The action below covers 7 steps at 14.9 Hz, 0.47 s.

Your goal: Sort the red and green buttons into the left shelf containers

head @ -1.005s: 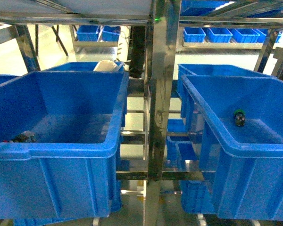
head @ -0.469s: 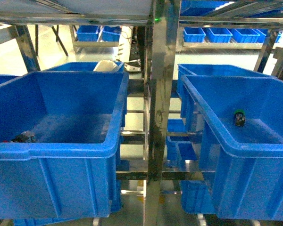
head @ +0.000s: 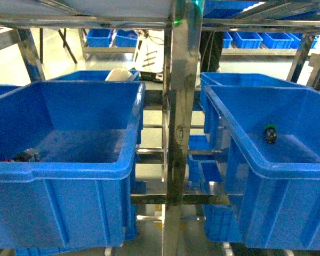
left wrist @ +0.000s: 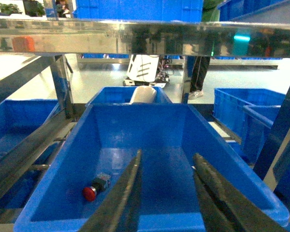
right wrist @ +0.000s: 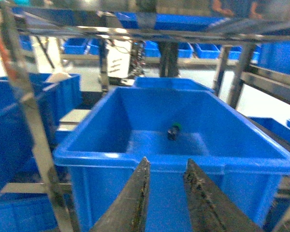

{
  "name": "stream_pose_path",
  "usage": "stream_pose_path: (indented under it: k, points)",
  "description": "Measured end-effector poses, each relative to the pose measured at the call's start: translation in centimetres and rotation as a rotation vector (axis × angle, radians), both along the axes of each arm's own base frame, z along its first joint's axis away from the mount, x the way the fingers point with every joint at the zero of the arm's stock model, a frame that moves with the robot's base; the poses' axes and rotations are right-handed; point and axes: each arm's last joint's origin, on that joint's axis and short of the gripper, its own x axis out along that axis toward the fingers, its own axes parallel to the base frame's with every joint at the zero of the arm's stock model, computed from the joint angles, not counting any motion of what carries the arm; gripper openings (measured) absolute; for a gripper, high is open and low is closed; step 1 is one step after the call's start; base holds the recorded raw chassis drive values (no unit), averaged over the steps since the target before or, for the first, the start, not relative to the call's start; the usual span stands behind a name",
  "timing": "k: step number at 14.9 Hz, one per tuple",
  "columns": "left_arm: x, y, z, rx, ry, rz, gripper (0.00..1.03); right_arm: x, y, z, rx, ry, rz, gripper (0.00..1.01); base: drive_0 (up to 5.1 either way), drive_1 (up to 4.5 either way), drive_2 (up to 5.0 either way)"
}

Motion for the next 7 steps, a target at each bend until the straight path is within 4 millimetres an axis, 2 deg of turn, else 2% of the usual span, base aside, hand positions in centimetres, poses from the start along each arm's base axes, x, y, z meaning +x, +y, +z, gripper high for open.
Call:
stream_pose_path:
  k: [1, 2, 7]
  points:
    - [-0.3, 0.0, -0.9, 0.008, 0.006, 0.001, 0.18, 0.0, 0.2, 0.3, 0.000, -0.010, 0.011, 0.08, 0.0, 0.00, 0.0]
    - [-0.6, 0.0, -1.4, 0.008, -0.003, 0.002, 0.03, 0.0, 0.1, 0.3, 0.003, -0.008, -0.010, 0.02, 0.0, 0.00, 0.0]
    - [-1.3, 0.0, -3.1, 0.009, -0.004, 0.001, 0.02, 0.0, 0.1, 0.3, 0.004, -0.008, -0.009, 0.02, 0.0, 0.00, 0.0]
